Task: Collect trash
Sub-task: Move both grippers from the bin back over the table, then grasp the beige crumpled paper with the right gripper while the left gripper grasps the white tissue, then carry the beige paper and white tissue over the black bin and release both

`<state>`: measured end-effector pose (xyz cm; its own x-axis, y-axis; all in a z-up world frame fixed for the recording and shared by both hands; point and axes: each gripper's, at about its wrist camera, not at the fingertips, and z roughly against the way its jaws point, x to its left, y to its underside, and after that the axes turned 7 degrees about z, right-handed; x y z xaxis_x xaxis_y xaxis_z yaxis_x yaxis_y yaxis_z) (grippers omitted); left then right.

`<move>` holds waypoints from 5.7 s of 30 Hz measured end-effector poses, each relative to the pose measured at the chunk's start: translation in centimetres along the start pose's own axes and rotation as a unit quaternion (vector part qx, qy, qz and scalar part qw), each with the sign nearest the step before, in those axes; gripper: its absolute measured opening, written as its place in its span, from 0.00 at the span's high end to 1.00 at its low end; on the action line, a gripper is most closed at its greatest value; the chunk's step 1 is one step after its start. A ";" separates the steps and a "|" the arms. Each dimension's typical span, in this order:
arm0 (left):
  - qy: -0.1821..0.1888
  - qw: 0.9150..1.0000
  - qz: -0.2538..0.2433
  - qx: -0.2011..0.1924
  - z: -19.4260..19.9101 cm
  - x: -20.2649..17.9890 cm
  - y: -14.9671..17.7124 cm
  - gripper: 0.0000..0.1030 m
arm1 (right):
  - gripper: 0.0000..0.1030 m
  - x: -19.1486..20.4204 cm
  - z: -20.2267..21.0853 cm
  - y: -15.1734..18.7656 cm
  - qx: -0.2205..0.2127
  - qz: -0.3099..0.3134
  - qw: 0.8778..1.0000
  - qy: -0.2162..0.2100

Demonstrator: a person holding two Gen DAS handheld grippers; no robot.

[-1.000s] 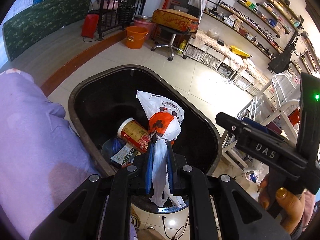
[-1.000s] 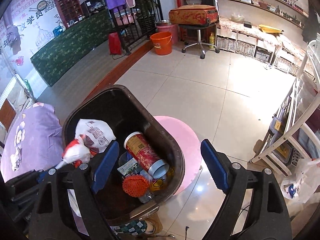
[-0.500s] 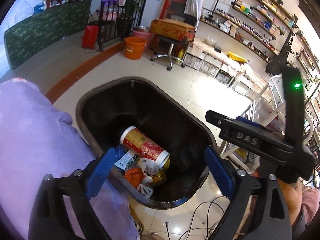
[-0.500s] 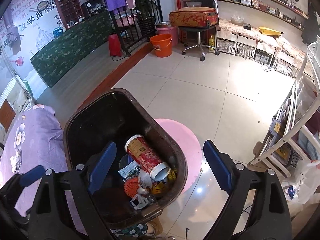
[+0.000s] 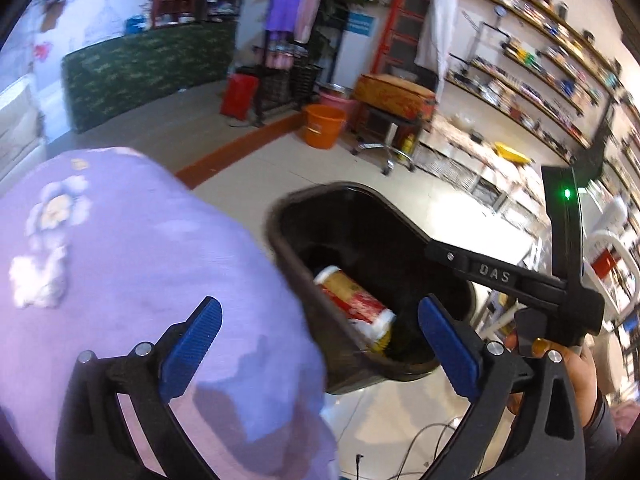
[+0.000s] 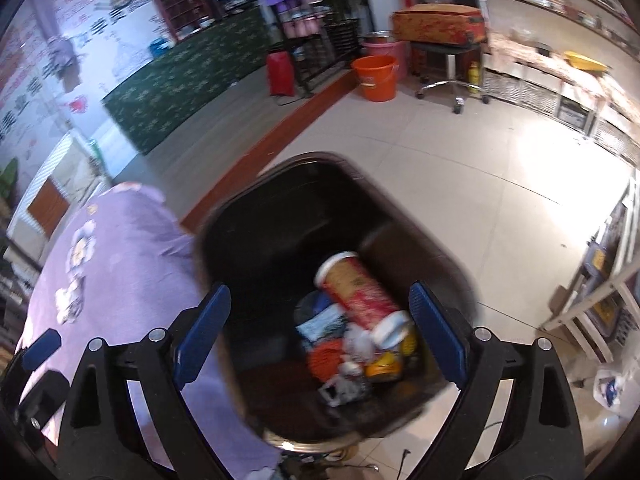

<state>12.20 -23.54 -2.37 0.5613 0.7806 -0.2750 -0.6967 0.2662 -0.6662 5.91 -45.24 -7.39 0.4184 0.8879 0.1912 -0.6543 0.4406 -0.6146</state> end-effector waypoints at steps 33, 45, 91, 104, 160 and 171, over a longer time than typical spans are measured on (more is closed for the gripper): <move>-0.188 0.946 0.260 -0.043 11.0 25.5 6.0 0.06 | 0.13 32.1 -6.5 0.5 0.087 0.287 0.936 -0.186; -0.177 0.949 0.261 -0.030 10.6 26.7 5.7 0.06 | 0.53 37.6 -13.7 -0.7 0.169 0.239 0.934 -0.202; -0.222 0.952 0.210 0.031 -0.1 24.6 -2.3 0.72 | 0.68 24.9 -5.5 -2.4 0.049 0.173 0.969 -0.169; -0.176 0.957 0.230 -0.028 4.9 21.8 -0.3 0.85 | 0.68 23.1 -3.1 -1.4 0.033 0.167 0.970 -0.174; 0.033 0.999 0.031 -0.022 2.8 0.9 1.5 0.86 | 0.34 -1.2 -1.9 2.2 0.025 -0.008 0.999 0.025; 0.068 0.997 -0.032 0.028 -1.4 -3.9 1.0 0.86 | 0.23 -4.8 0.8 1.8 -0.014 -0.056 0.997 0.048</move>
<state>9.94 -27.10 -2.90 0.6583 0.6784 -0.3263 -0.6789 0.3478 -0.6466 2.20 -48.62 -8.83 0.5473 0.8159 0.1864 -0.5832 0.5315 -0.6143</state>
